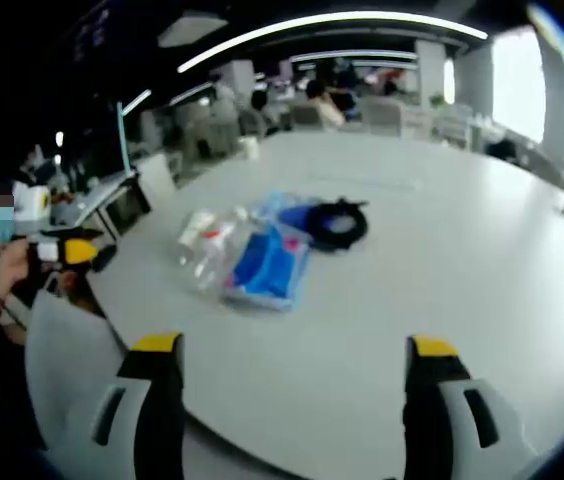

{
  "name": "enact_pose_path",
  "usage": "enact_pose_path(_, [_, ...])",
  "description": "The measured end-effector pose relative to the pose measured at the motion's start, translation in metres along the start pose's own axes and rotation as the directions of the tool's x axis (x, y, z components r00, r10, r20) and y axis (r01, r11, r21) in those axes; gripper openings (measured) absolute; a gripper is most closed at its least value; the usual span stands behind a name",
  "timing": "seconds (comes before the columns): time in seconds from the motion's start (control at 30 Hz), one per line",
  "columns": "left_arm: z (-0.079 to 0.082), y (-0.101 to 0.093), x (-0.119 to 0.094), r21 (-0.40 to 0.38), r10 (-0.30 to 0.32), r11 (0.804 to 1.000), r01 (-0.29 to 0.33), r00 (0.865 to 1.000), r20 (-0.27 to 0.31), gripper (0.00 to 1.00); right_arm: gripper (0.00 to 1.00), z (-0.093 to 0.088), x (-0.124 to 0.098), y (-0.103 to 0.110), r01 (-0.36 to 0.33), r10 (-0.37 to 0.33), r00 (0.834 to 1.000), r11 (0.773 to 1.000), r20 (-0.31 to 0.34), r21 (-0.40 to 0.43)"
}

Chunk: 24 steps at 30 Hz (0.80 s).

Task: Arrange the tabletop items into an orderly group along one side of the table until the central work area is clear of visible clutter.

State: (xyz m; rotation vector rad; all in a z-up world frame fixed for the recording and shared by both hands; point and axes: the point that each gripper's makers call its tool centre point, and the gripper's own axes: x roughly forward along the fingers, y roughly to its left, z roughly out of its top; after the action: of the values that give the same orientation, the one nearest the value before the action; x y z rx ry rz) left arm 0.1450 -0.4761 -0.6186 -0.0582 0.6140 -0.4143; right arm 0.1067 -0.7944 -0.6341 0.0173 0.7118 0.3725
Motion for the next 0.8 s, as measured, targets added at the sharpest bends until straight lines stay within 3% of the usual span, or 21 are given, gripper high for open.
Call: enact_pose_path(0.8, [0.006, 0.0028, -0.0008, 0.016, 0.006, 1.0, -0.006, 1.0, 0.029, 0.87, 0.88, 0.0035, 0.0077, 0.0081, -0.022, 0.021, 1.0, 1.0, -0.013, -0.011])
